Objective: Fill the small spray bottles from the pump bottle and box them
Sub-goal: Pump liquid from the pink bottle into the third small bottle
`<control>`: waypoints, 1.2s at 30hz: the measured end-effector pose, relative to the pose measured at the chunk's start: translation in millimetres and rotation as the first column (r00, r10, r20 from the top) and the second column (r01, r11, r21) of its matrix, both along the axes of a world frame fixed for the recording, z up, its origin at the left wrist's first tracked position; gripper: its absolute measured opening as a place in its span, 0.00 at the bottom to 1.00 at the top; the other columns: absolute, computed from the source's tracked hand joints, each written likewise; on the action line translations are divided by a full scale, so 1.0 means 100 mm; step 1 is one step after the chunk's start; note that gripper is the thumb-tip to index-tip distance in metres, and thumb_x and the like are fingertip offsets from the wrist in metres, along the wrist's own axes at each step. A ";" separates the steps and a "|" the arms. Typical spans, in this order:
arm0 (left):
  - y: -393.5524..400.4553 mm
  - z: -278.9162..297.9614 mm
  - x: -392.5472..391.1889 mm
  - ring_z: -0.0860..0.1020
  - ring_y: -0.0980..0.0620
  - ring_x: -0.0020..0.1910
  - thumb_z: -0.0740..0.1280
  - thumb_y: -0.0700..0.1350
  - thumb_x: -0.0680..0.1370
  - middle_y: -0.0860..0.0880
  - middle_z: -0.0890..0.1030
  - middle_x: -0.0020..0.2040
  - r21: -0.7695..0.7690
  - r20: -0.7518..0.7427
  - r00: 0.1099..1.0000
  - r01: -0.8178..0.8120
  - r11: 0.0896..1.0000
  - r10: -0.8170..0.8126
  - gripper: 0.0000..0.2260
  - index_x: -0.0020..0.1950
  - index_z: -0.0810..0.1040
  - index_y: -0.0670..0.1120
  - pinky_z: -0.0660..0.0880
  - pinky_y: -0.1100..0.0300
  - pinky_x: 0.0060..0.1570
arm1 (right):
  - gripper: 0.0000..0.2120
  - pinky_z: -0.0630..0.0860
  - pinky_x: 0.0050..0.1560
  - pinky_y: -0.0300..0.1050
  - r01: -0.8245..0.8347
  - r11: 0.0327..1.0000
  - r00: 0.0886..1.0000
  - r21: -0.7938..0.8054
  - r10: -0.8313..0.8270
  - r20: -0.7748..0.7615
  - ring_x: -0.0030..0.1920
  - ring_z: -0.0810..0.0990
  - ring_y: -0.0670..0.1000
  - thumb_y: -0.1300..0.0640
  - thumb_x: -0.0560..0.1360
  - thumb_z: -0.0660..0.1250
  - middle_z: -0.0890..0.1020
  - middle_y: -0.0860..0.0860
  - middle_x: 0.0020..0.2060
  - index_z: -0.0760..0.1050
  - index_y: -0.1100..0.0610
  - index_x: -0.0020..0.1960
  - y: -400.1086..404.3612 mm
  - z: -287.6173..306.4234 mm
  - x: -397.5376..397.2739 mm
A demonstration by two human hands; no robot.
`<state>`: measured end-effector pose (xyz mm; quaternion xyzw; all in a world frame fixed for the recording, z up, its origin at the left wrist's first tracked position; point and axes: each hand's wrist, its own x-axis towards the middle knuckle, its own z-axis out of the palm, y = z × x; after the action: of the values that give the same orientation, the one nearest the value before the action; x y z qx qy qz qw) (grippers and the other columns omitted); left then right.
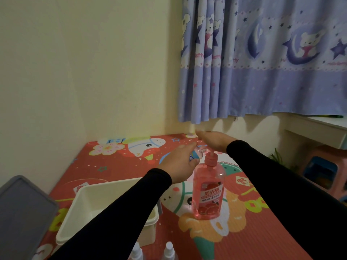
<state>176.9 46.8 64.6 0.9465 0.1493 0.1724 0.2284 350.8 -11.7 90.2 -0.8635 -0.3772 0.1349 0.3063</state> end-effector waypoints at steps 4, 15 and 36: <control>-0.03 -0.10 -0.01 0.65 0.47 0.71 0.58 0.51 0.83 0.45 0.64 0.75 -0.014 -0.031 0.999 -0.006 1.000 0.005 0.24 0.78 0.55 0.51 0.62 0.60 0.61 | 0.28 0.68 0.67 0.58 -0.072 0.997 0.997 0.039 0.073 -0.033 0.65 0.74 0.60 0.37 0.76 0.50 0.76 0.57 0.64 0.74 0.55 0.63 0.04 -0.15 -0.08; 0.03 -0.01 -0.01 0.64 0.48 0.72 0.58 0.50 0.83 0.46 0.64 0.74 0.021 -0.021 1.000 0.003 1.000 -0.003 0.26 0.79 0.53 0.52 0.60 0.63 0.60 | 0.31 0.63 0.72 0.56 -0.041 0.997 0.997 -0.067 0.045 0.062 0.69 0.70 0.57 0.37 0.79 0.46 0.72 0.56 0.69 0.70 0.54 0.70 -0.03 0.08 -0.14; 0.06 -0.14 -0.01 0.64 0.47 0.72 0.57 0.52 0.83 0.46 0.62 0.76 0.016 -0.068 0.998 0.007 1.000 -0.006 0.25 0.78 0.54 0.52 0.63 0.55 0.66 | 0.23 0.67 0.69 0.55 -0.114 0.993 0.993 -0.020 0.114 -0.013 0.66 0.72 0.61 0.47 0.83 0.49 0.74 0.60 0.65 0.71 0.60 0.66 -0.02 -0.04 -0.18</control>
<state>176.3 52.6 50.7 0.9541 0.1526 0.1406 0.2160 332.4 -14.1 86.3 -0.8430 -0.4226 0.1610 0.2913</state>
